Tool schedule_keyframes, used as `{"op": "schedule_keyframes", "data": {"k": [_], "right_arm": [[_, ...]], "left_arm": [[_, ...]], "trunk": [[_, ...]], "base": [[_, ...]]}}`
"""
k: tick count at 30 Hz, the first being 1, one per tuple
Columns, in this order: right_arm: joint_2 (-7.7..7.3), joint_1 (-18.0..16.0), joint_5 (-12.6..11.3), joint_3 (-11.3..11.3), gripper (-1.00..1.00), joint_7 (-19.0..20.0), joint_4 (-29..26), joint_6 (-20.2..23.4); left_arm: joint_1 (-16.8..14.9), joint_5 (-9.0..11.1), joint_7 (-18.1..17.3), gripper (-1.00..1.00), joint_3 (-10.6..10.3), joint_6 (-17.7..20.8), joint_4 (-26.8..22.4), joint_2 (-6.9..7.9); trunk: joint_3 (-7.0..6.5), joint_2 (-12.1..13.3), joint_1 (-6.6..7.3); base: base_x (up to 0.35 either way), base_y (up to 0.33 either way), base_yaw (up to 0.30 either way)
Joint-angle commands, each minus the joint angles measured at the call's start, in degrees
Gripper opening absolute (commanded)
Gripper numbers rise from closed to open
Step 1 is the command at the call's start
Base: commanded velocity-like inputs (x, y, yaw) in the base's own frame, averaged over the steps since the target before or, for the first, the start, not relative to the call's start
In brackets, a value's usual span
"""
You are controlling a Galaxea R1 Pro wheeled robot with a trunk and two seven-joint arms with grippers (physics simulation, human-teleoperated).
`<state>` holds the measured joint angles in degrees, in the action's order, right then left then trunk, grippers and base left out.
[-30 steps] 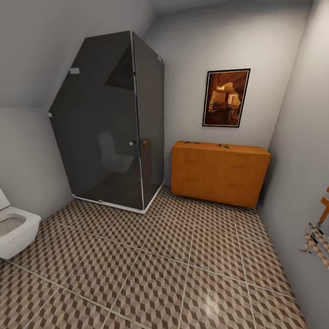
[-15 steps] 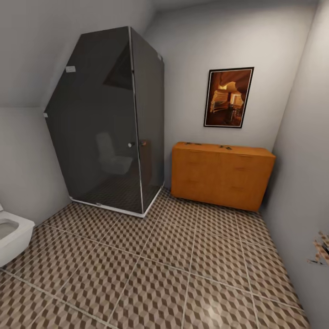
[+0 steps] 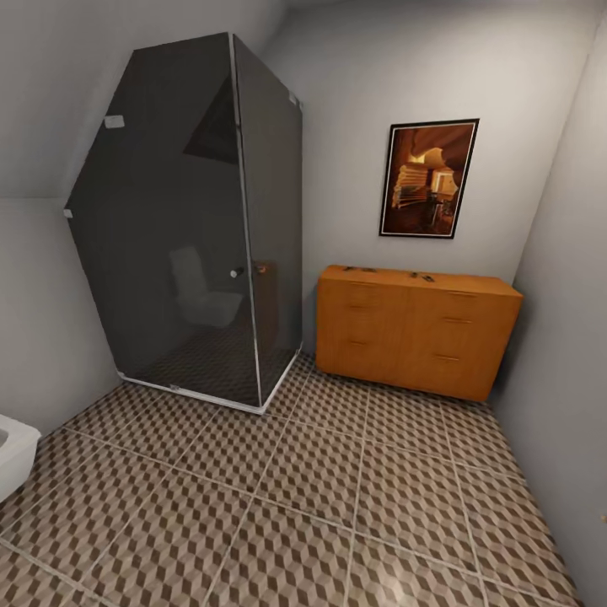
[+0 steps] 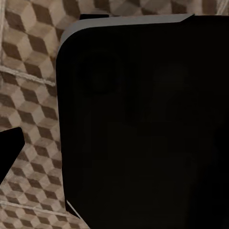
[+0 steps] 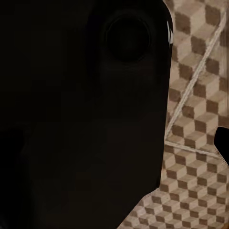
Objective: Take the four mousetraps from the cabinet in the bathroom and place them on the bathroom floor. Make sure all four end up on the same floor surface, and ensure that at least two of them are either under or directly next to the same bathroom sink.
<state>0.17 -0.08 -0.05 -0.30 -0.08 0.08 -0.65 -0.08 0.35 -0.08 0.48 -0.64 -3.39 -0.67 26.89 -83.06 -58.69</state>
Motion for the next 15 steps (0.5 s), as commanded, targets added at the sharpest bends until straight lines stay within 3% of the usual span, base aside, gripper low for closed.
{"op": "schedule_keyframes", "data": {"k": [1,15], "right_arm": [[0.01,-0.01,-0.05,-0.07,1.00,-0.04,0.01,-0.08],[0.01,-0.01,-0.25,-0.23,1.00,-0.44,0.01,-0.14]], "left_arm": [[-0.01,0.05,-0.01,1.00,0.04,-0.07,-0.02,0.01],[-0.01,0.07,-0.01,1.00,0.13,-0.07,-0.02,0.00]], "trunk": [[0.04,-0.02,-0.03],[-0.21,-0.02,-0.03]], "base": [[0.322,0.000,-0.086],[0.322,0.000,-0.197]]}}
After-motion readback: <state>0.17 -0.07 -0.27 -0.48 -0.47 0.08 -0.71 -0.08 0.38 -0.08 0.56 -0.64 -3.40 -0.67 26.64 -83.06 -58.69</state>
